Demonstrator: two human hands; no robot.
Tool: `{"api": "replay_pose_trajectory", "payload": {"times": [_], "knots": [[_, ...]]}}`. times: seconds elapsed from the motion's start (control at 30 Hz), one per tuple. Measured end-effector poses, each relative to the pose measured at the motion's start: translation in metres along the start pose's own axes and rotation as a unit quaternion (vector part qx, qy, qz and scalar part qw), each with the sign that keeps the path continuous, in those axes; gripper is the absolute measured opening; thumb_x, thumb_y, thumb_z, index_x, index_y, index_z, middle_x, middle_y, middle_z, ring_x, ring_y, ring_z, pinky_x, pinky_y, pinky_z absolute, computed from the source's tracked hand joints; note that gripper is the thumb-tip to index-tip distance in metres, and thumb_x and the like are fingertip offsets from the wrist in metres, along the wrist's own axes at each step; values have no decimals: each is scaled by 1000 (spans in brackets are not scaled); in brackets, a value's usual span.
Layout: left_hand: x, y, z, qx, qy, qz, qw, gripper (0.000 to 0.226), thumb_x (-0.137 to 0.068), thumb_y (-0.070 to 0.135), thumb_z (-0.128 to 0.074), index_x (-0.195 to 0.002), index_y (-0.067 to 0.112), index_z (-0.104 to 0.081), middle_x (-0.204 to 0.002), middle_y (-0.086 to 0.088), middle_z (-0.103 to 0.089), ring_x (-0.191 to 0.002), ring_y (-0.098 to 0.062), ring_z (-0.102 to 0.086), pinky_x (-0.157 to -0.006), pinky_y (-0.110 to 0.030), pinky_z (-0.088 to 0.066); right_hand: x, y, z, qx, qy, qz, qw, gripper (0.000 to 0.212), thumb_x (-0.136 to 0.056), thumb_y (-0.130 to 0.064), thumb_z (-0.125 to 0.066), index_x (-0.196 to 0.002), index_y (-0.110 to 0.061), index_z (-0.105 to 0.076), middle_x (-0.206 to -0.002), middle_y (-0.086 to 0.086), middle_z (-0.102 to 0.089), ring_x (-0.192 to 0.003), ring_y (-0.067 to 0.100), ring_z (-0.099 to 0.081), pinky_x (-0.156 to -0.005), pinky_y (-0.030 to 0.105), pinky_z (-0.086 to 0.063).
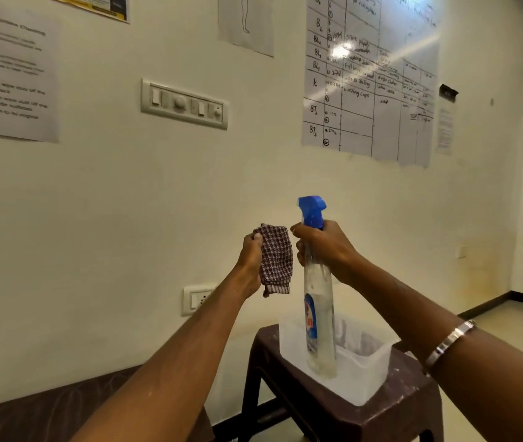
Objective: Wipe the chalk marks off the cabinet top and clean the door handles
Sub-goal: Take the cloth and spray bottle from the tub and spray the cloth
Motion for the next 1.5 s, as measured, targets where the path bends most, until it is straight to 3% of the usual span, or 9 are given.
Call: {"api": "replay_pose_trajectory", "payload": {"times": [0.1, 0.33, 0.43, 0.53, 0.73, 0.83, 1.0, 1.27, 1.5], "knots": [[-6, 0, -20, -16, -11, -9, 1000, 28, -105, 32, -23, -119, 17, -42, -102, -10, -61, -87, -26, -63, -71, -43, -55, -17, -2, 20, -2, 32, 1, 999, 16, -86, -17, -61, -94, -6, -55, -72, 11, -54, -66, 24, -55, -70, 43, -53], [-28, -12, -60, -47, -21, -17, 999, 38, -104, 35, -24, -137, 17, -34, -116, -11, -58, -91, -23, -63, -70, -39, -56, -42, 8, 55, 41, 84, 8, 996, 20, -77, -27, -63, -87, -11, -55, -76, 11, -53, -71, 26, -53, -76, 48, -54], [-35, -18, -72, -62, -18, -14, 998, 38, -104, 36, -25, -137, 19, -35, -122, -11, -57, -99, -26, -61, -83, -46, -55, -52, 13, 74, 39, 118, 14, 992, 15, -82, -24, -63, -85, -13, -54, -74, 10, -55, -69, 25, -55, -80, 51, -56], [-39, -29, -77, -65, -16, -9, 998, 38, -104, 37, -25, -136, 18, -35, -120, -11, -56, -99, -26, -60, -85, -44, -54, -58, 21, 89, 28, 155, 27, 987, 14, -88, -22, -62, -84, -14, -52, -71, 8, -56, -67, 23, -57, -76, 45, -57], [-41, -65, -71, -54, -3, 24, 998, 39, -103, 37, -27, -136, 18, -35, -117, -10, -56, -96, -26, -62, -86, -47, -55, -52, 66, 95, 79, 211, 14, 974, 31, -91, -38, -62, -99, -9, -53, -82, 11, -61, -67, 21, -60, -71, 36, -54], [-41, -78, -63, -63, 15, 25, 998, 39, -103, 39, -27, -135, 17, -36, -120, -11, -56, -102, -27, -61, -87, -46, -55, -44, 100, 91, 93, 222, -23, 970, 39, -90, -45, -62, -106, -10, -53, -89, 11, -62, -75, 22, -60, -78, 39, -54], [-38, -85, -48, -73, 46, 14, 996, 39, -103, 40, -29, -132, 17, -40, -113, -7, -57, -95, -23, -61, -78, -40, -56, -29, 138, 82, 90, 212, -58, 971, 42, -90, -47, -61, -109, -11, -51, -88, 4, -56, -69, 13, -52, -65, 25, -45], [-29, -87, -34, -67, 52, 9, 996, 39, -102, 40, -34, -130, 17, -45, -114, -7, -59, -100, -25, -61, -77, -38, -56, -18, 160, 68, 84, 201, -84, 972, 43, -88, -48, -64, -106, -11, -50, -87, 5, -58, -70, 15, -53, -61, 24, -43], [-12, -77, -27, -60, 45, 4, 997, 39, -102, 40, -34, -130, 16, -46, -115, -7, -59, -94, -21, -61, -70, -35, -55, -5, 157, 71, 123, 191, -129, 965, 62, -85, -43, -70, -127, -8, -40, -108, 6, -55, -92, 21, -55, -79, 33, -44]]}}
Point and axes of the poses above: each hand's wrist, its own x-axis away from the middle knuckle, its own z-axis out of the back of the hand, y = z × x, the point moved 7 cm from there along -x, towards the middle knuckle
